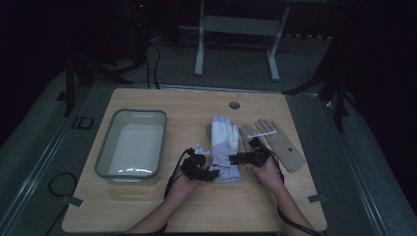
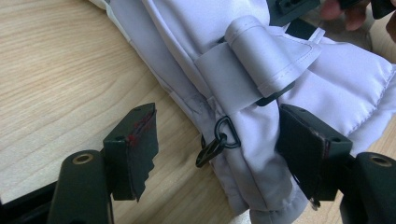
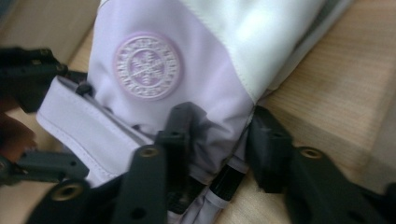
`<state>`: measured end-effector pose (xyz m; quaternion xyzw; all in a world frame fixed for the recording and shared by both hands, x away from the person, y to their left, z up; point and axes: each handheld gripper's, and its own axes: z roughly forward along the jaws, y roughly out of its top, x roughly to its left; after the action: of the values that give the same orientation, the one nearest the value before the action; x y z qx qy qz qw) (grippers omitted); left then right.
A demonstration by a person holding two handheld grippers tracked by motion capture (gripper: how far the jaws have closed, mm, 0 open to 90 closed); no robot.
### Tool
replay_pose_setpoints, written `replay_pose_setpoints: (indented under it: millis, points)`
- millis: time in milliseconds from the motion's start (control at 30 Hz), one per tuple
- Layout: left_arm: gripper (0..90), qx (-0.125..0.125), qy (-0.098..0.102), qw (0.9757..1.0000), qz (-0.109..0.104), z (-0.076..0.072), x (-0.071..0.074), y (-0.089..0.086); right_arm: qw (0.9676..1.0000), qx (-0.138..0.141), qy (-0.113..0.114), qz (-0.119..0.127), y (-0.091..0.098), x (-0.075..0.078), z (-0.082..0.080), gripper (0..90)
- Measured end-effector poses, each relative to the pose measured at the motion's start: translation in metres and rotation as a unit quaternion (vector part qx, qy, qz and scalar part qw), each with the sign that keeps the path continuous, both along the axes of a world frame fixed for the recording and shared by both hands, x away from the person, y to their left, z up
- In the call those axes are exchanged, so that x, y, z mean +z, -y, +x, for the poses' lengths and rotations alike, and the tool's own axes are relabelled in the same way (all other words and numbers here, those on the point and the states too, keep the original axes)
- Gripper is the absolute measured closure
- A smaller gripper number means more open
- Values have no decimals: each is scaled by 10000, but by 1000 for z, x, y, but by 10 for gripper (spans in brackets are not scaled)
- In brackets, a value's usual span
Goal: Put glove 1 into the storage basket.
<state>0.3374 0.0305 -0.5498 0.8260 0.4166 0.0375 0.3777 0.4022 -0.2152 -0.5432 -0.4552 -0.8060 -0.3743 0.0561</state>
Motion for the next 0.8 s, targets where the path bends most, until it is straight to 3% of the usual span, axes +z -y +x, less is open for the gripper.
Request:
replay_pose_setpoints:
  millis: [33, 100, 200, 233, 367, 500, 633, 800]
  points:
    - [318, -40, -49, 10000, -11, 1, 0, 0, 9996, 35, 207, -214, -5, 3, -3, 722]
    - [354, -85, -141, 9999, -34, 2, 0, 0, 9956, 47, 612, -709, -16, 9, -12, 746]
    - [422, -155, -344, 9992, -94, 5, 0, 0, 9879, 57, 991, -1192, -27, 13, -21, 762]
    - [432, -176, -400, 9990, -84, 5, 1, 0, 9866, 54, 1025, -1265, -29, 14, -22, 764]
    - [524, -236, -599, 9977, -202, 8, 1, 1, 9833, 21, 1151, -1408, -33, 15, -25, 769]
    - [618, -369, -667, 9970, -155, 10, 4, 2, 9807, 11, 1234, -1517, -36, 15, -28, 775]
    - [716, -428, -680, 9967, -123, 11, 6, 3, 9803, -15, 1267, -1514, -37, 15, -28, 782]
    - [753, -559, -749, 9956, -38, 14, 12, 4, 9806, -66, 1306, -1457, -35, 17, -31, 794]
